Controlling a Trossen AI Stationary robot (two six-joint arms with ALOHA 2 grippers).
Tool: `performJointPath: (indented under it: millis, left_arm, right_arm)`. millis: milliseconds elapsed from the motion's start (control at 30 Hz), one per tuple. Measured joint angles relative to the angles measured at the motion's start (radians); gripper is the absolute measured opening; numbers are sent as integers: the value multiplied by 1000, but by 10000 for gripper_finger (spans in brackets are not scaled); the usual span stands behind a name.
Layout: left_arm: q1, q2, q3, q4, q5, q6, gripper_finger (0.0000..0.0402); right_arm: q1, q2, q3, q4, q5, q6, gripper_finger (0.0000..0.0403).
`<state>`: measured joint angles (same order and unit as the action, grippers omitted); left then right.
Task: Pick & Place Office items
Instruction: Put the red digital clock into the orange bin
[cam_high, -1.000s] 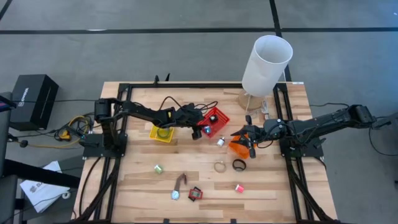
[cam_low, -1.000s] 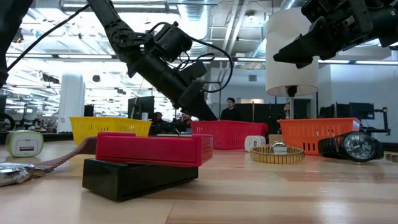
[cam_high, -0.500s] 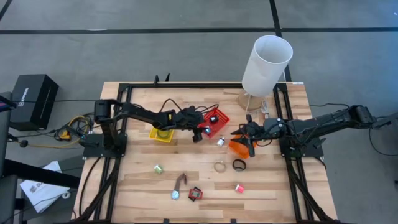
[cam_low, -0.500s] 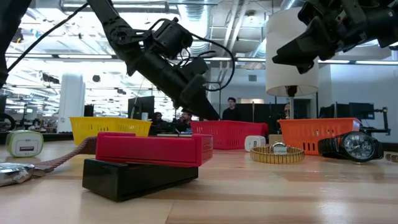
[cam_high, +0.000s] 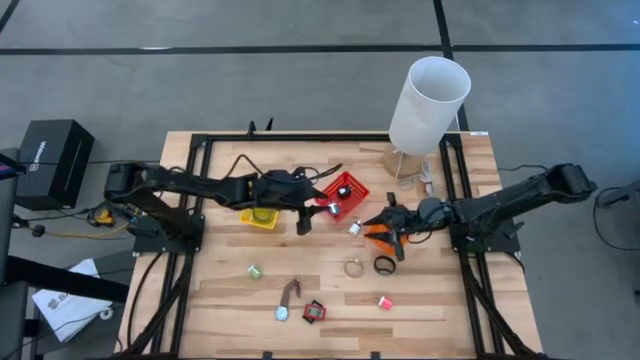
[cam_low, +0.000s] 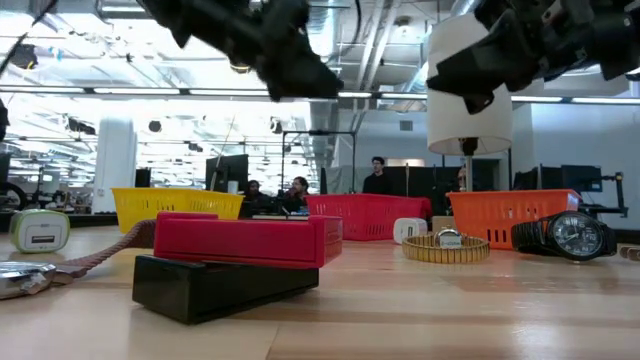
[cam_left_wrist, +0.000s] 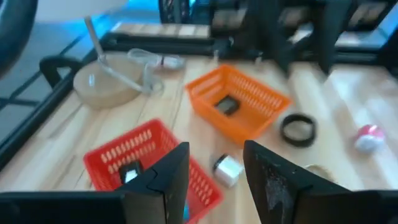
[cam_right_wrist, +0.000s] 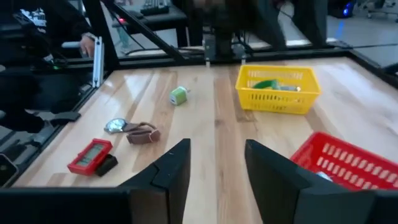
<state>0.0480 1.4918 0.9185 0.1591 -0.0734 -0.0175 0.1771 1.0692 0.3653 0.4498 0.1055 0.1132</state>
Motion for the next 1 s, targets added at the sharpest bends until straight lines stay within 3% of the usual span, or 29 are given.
performJointPath:
  millis: [200, 400, 667, 1000]
  left_arm:
    - [-58, -121, 0, -167, 1, -14, 138]
    - [-100, -185, 0, -285, 1, -14, 131]
    - [-110, -191, -1, -308, 0, -17, 122]
    - [-110, -194, -46, -311, 0, -17, 115]
  right_arm:
    - [52, 199, 11, 227, 0, -2, 191]
    - [156, 376, 176, 227, 35, -15, 214]
    - [274, 636, 518, -90, 151, 37, 212]
    - [368, 862, 842, -332, 165, 123, 223]
